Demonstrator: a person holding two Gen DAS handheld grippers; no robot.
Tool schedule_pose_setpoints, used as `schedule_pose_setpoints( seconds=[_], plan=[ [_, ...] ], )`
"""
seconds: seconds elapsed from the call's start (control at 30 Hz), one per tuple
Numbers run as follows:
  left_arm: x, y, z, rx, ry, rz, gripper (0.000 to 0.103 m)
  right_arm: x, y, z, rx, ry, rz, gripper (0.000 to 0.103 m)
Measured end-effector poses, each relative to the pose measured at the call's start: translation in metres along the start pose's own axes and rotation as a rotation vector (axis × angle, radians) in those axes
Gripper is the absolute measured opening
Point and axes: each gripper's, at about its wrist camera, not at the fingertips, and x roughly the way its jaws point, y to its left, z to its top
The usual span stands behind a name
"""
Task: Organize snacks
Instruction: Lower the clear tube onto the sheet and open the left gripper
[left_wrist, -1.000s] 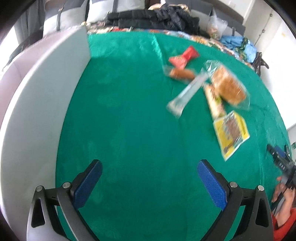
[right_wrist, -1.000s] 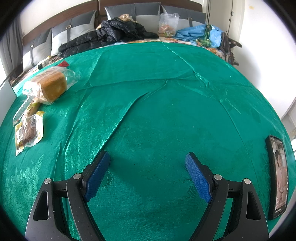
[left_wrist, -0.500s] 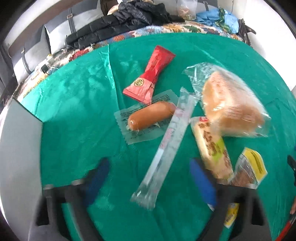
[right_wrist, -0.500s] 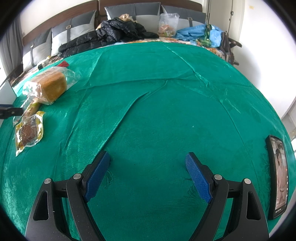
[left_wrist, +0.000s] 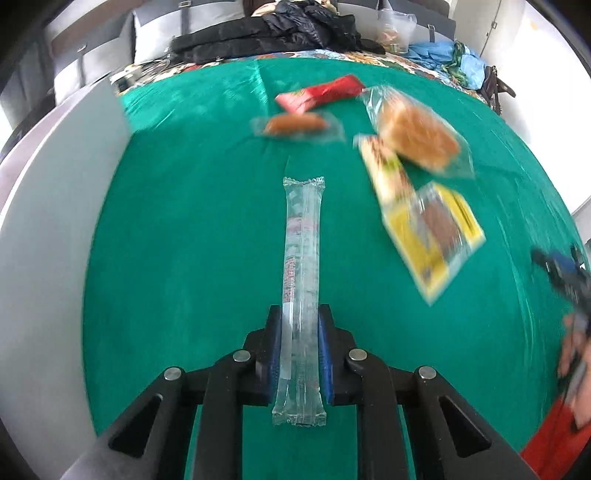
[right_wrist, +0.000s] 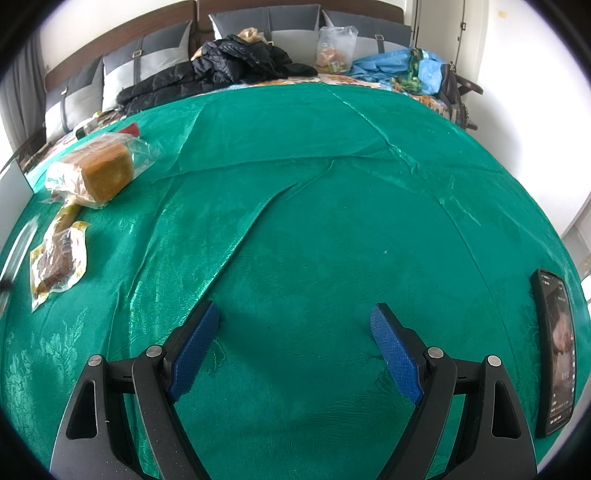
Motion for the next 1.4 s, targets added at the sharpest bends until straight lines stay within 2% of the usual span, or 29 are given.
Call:
schedule_pose_setpoints(
  seconds=[0.1,0.13,0.17,0.2,0.23,0.27,0.3,0.4,0.47,0.53,0.6,0.73,1.4],
  plan=[
    [-0.007,0.009,-0.023,-0.023,-0.007,0.024,0.023,0.000,0.000,0.000,0.000,0.000,-0.001,0.086],
    [-0.006,0.013,-0.026,-0.036,-0.004,0.014,0.031,0.000,0.000,0.000,0.000,0.000,0.000,0.086],
    [-0.004,0.016,-0.026,-0.048,-0.004,0.006,0.047,0.000,0.000,0.000,0.000,0.000,0.000,0.086],
    [-0.004,0.018,-0.026,-0.056,-0.019,-0.012,0.053,0.000,0.000,0.000,0.000,0.000,0.000,0.086],
    [-0.002,0.018,-0.025,-0.055,-0.035,-0.011,0.067,0.000,0.000,0.000,0.000,0.000,0.000,0.086],
    [0.000,0.019,-0.024,-0.050,-0.040,0.006,0.072,0.000,0.000,0.000,-0.001,0.000,0.000,0.086],
    [0.003,0.019,-0.021,-0.043,-0.044,0.027,0.072,0.000,0.000,0.000,0.000,0.000,0.000,0.086],
    [0.010,0.018,-0.018,-0.012,-0.077,0.086,0.082,0.000,0.000,0.000,0.000,0.000,0.001,0.086],
    [0.013,0.023,-0.016,-0.027,-0.099,0.093,0.096,0.000,0.000,0.000,0.000,0.000,0.001,0.086],
    [0.016,0.030,-0.019,-0.049,-0.130,0.107,0.103,0.000,0.000,0.000,0.000,0.000,0.001,0.086],
    [0.016,0.033,-0.020,-0.055,-0.160,0.110,0.103,0.000,0.000,0.000,0.000,0.000,0.001,0.086],
    [0.017,0.035,-0.018,-0.058,-0.168,0.111,0.103,0.000,0.000,0.000,0.000,0.000,0.002,0.086],
    [0.016,0.036,-0.019,-0.061,-0.173,0.114,0.103,0.000,0.001,0.000,-0.001,0.000,0.005,0.086]
  ],
)
